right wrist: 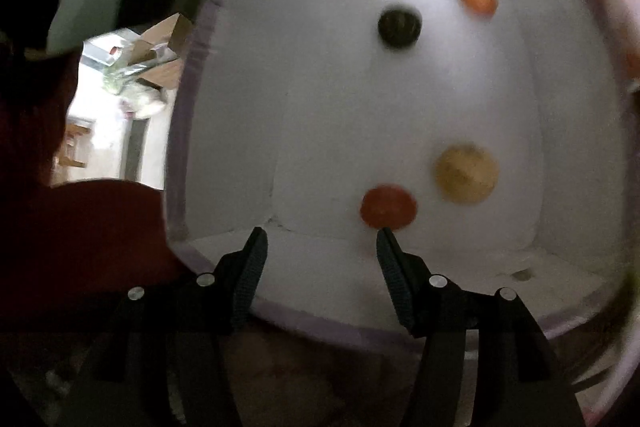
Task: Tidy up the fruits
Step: 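Move both open tools back to the fruits on the table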
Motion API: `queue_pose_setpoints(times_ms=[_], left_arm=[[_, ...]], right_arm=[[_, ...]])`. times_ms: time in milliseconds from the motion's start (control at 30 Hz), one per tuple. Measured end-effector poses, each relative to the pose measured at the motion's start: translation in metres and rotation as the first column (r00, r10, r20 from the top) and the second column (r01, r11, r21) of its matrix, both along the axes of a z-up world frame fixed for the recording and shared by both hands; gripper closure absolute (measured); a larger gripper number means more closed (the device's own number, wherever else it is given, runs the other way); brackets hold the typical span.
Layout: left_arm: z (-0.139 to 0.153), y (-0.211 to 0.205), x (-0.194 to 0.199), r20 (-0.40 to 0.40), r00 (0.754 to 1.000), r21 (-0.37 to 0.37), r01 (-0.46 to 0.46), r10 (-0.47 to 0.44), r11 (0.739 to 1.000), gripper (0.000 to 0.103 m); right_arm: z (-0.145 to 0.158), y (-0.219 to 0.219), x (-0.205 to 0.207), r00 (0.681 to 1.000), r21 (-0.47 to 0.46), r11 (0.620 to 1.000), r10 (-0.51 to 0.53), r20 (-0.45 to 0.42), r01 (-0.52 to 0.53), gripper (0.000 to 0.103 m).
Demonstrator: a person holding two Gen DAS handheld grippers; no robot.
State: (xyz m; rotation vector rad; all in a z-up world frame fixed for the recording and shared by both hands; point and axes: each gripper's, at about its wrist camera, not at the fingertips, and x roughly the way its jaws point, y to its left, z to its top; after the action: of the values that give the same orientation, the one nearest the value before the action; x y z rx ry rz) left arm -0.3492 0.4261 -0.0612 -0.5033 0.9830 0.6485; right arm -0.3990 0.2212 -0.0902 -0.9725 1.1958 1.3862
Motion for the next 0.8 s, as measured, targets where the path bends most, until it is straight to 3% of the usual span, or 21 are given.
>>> queue_pose_setpoints(times_ms=[67, 133, 200, 267, 333, 400, 500, 600, 700, 767, 800], left_arm=[[0.035, -0.007, 0.001, 0.067, 0.997, 0.065, -0.027, 0.023, 0.998, 0.019], [0.072, -0.016, -0.001, 0.143, 0.989, 0.155, -0.062, 0.040, 0.986, 0.013], [0.116, -0.037, -0.003, 0.245, 0.969, 0.259, -0.087, 0.021, 0.962, 0.004], [0.151, -0.063, 0.001, 0.321, 0.947, 0.339, -0.082, -0.033, 0.937, 0.002], [0.182, -0.095, 0.015, 0.375, 0.916, 0.408, -0.023, -0.144, 0.913, 0.002], [0.197, -0.132, 0.035, 0.389, 0.886, 0.431, 0.066, -0.251, 0.900, 0.002], [0.204, -0.181, 0.082, 0.405, 0.828, 0.376, 0.236, -0.388, 0.896, 0.002], [0.188, -0.232, 0.143, 0.437, 0.779, 0.289, 0.351, -0.449, 0.891, 0.002], [0.161, -0.282, 0.216, 0.419, 0.770, 0.229, 0.423, -0.481, 0.877, 0.002], [0.146, -0.306, 0.269, 0.426, 0.770, 0.180, 0.442, -0.475, 0.879, 0.002], [0.139, -0.313, 0.289, 0.433, 0.773, 0.164, 0.438, -0.464, 0.884, 0.002]], right_arm=[[0.037, -0.010, 0.005, 1.000, 0.125, 0.992, -0.018, 0.025, 0.015, 0.046], [0.086, -0.022, 0.020, 0.999, 0.267, 0.962, -0.045, -0.022, 0.049, 0.046], [0.130, -0.050, 0.032, 0.998, 0.422, 0.905, -0.043, -0.041, 0.057, 0.038], [0.173, -0.074, 0.039, 0.995, 0.569, 0.817, -0.084, -0.049, 0.097, 0.026], [0.205, -0.120, 0.060, 0.984, 0.682, 0.715, -0.176, -0.036, 0.153, 0.018], [0.222, -0.164, 0.094, 0.946, 0.751, 0.618, -0.323, -0.027, 0.232, 0.016], [0.229, -0.225, 0.117, 0.854, 0.795, 0.493, -0.516, -0.058, 0.352, 0.016], [0.225, -0.285, 0.171, 0.676, 0.800, 0.350, -0.731, -0.092, 0.488, 0.016], [0.205, -0.331, 0.213, 0.512, 0.762, 0.251, -0.850, -0.121, 0.597, 0.016], [0.196, -0.376, 0.260, 0.381, 0.707, 0.159, -0.909, -0.167, 0.689, 0.016], [0.191, -0.388, 0.281, 0.342, 0.687, 0.128, -0.921, -0.185, 0.716, 0.016]])
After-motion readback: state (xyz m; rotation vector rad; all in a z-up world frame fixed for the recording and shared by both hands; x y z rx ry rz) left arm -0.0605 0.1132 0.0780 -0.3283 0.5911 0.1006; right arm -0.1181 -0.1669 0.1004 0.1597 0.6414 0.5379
